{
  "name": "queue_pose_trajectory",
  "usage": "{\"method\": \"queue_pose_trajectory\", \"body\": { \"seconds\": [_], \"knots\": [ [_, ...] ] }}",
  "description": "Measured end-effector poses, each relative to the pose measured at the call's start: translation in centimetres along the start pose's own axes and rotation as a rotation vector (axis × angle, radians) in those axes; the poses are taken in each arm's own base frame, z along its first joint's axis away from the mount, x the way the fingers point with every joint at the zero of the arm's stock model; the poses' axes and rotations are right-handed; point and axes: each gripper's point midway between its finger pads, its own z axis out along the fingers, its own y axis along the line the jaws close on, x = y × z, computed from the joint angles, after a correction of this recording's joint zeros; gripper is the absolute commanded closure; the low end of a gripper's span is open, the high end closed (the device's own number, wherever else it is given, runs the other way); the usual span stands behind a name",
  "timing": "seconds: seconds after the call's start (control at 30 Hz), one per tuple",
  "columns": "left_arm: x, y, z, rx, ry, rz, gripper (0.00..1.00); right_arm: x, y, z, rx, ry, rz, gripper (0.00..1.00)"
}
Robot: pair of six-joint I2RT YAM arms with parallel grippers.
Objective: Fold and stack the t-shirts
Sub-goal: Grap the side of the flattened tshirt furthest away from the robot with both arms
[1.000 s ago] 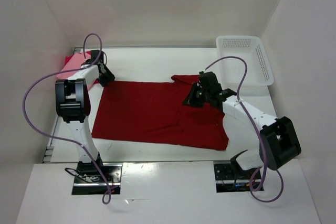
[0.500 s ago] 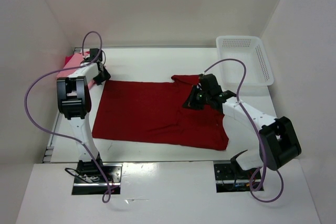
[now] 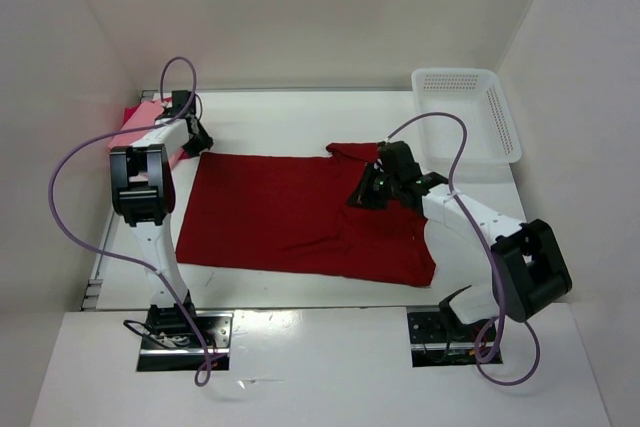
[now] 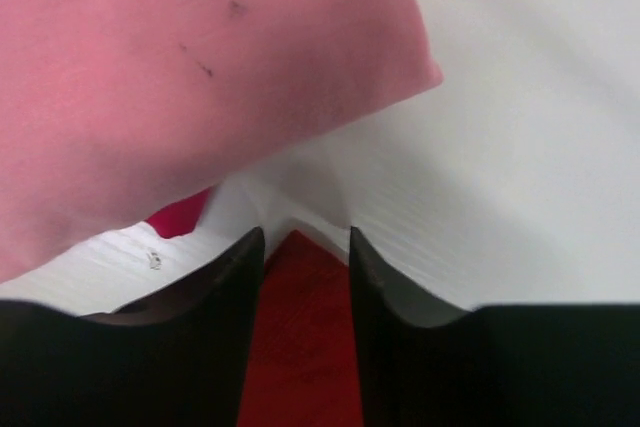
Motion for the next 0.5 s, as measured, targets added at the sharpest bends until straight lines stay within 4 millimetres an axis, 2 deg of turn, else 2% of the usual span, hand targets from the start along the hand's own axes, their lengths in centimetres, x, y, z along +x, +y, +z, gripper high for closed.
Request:
{"method": "queue_pose_trajectory", "body": {
  "seconds": [0.07, 0.23, 0.27, 0.33, 0.4, 0.47, 0.5],
  "knots": [
    [0.1, -0.3, 0.1, 0.008, 0.001, 0.002, 0.66, 0.0, 0.0, 0.0, 0.0, -0.001, 0.0, 0.88],
    [0.3, -0.7, 0.1, 0.021, 0.005, 0.004, 0.78, -0.7, -0.2, 0.3, 0.021, -0.019, 0.002, 0.78],
    [0.3, -0.6, 0.1, 0.021, 0.005, 0.004, 0.8, -1.4, 0.0, 0.5, 0.027, -0.031, 0.003, 0.71],
    [0.3, -0.6, 0.1, 0.02, 0.006, 0.001, 0.89, -3.5, 0.4, 1.2, 0.042, -0.067, 0.011, 0.66],
    [0.3, -0.6, 0.1, 0.019, 0.007, 0.0, 0.93, -6.5, 0.4, 1.9, 0.061, -0.122, 0.026, 0.62],
    [0.4, -0.6, 0.2, 0.018, 0.008, 0.0, 0.99, -9.5, -0.6, 2.3, 0.095, -0.187, 0.054, 0.61],
    [0.4, -0.6, 0.2, 0.018, 0.008, -0.001, 0.99, -11.0, -1.7, 2.5, 0.122, -0.222, 0.076, 0.61]
  ]
}}
